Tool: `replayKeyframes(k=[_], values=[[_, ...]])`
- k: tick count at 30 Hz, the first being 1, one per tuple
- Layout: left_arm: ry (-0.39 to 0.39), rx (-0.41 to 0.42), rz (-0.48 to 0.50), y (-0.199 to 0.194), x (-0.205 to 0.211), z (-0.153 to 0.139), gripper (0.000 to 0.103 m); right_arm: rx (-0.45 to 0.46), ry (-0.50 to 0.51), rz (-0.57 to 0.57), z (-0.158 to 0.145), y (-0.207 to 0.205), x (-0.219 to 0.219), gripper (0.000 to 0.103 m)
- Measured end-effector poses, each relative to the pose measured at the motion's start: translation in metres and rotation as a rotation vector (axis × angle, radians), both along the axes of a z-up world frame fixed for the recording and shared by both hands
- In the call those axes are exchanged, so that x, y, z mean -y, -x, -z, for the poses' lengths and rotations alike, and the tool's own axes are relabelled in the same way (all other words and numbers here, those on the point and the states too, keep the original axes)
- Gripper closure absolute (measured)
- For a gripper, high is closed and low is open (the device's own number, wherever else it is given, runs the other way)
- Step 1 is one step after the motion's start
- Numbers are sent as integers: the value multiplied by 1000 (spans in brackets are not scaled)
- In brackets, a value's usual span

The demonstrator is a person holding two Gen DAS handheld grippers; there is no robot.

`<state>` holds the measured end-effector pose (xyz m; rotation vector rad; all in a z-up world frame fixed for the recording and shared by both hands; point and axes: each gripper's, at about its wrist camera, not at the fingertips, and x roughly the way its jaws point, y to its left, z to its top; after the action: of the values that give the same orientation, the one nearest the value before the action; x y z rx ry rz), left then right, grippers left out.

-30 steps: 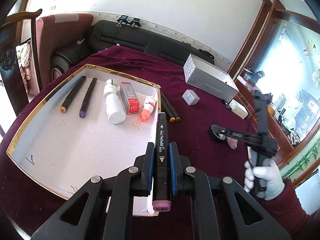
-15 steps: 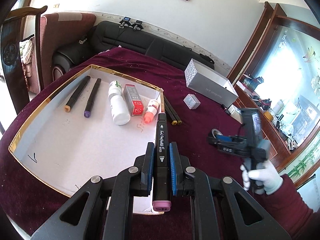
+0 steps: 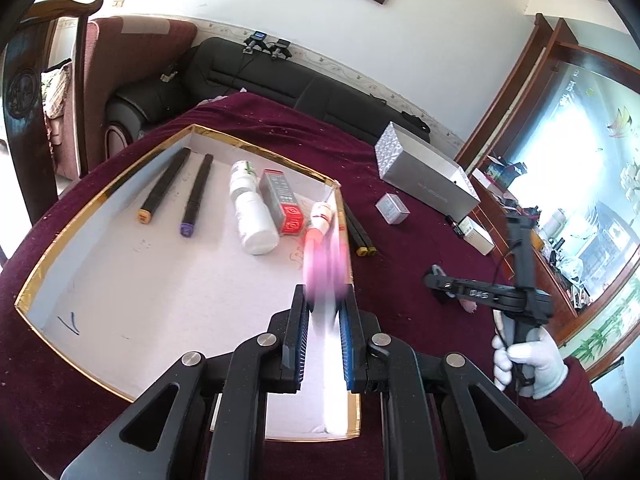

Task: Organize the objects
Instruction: 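Carry the marker with left tool and tape roll with right tool into the tray, release both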

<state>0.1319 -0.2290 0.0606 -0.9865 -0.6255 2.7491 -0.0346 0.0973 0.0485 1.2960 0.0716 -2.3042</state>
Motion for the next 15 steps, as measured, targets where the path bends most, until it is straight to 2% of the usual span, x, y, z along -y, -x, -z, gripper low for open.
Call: replayKeyframes(k=[6,12,15], values=[[27,-26,-31,-4,7,-8,92,-37,89,-11,-32,-22,7,95],[52,-78,-73,-15,25,-28,92,-108,165,-111,-72,-50,44,94],[95,-86,-99,-18,37,-35,92,-130,177,-170,-83,-62,70,94]])
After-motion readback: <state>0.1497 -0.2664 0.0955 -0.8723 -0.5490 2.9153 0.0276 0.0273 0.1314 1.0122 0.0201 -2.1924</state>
